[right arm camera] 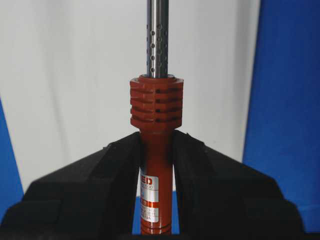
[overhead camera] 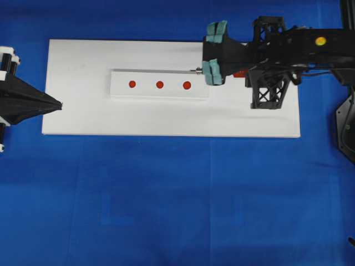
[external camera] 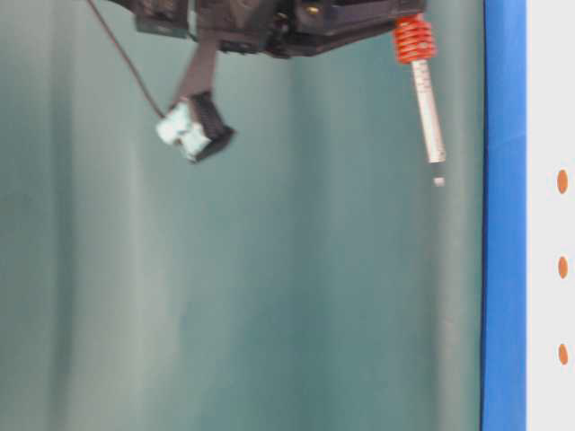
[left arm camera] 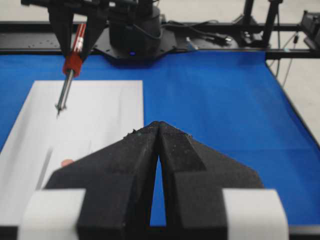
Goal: Touch the tip of the soldering iron to the mark.
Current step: 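Lower the iron tip onto the right red dot and hold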
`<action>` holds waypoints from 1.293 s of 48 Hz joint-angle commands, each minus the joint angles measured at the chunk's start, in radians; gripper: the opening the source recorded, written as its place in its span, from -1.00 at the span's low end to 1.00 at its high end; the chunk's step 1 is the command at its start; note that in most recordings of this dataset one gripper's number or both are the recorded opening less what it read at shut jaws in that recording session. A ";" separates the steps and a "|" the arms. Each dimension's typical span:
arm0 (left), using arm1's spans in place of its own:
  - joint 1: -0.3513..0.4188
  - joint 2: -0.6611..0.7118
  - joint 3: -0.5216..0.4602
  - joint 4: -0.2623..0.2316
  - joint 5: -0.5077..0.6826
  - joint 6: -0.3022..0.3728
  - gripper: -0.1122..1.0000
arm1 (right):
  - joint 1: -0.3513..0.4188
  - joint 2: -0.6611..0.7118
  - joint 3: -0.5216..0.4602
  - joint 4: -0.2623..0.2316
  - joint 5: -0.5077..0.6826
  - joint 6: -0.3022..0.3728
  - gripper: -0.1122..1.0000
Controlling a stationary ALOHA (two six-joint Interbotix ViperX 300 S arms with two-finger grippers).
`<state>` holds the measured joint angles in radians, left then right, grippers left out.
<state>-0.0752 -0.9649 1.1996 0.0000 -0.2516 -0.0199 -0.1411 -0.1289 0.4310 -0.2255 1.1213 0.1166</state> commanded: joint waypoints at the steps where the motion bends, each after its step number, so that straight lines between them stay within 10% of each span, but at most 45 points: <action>1: -0.002 0.003 -0.011 0.002 -0.005 0.000 -0.80 | 0.000 0.011 -0.008 0.005 -0.008 0.000 -0.68; 62: -0.002 0.003 -0.011 0.002 -0.006 -0.002 -0.80 | -0.021 0.163 0.048 0.008 -0.140 -0.009 -0.68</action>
<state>-0.0752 -0.9649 1.1996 0.0015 -0.2516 -0.0215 -0.1611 0.0460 0.4909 -0.2178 0.9741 0.1089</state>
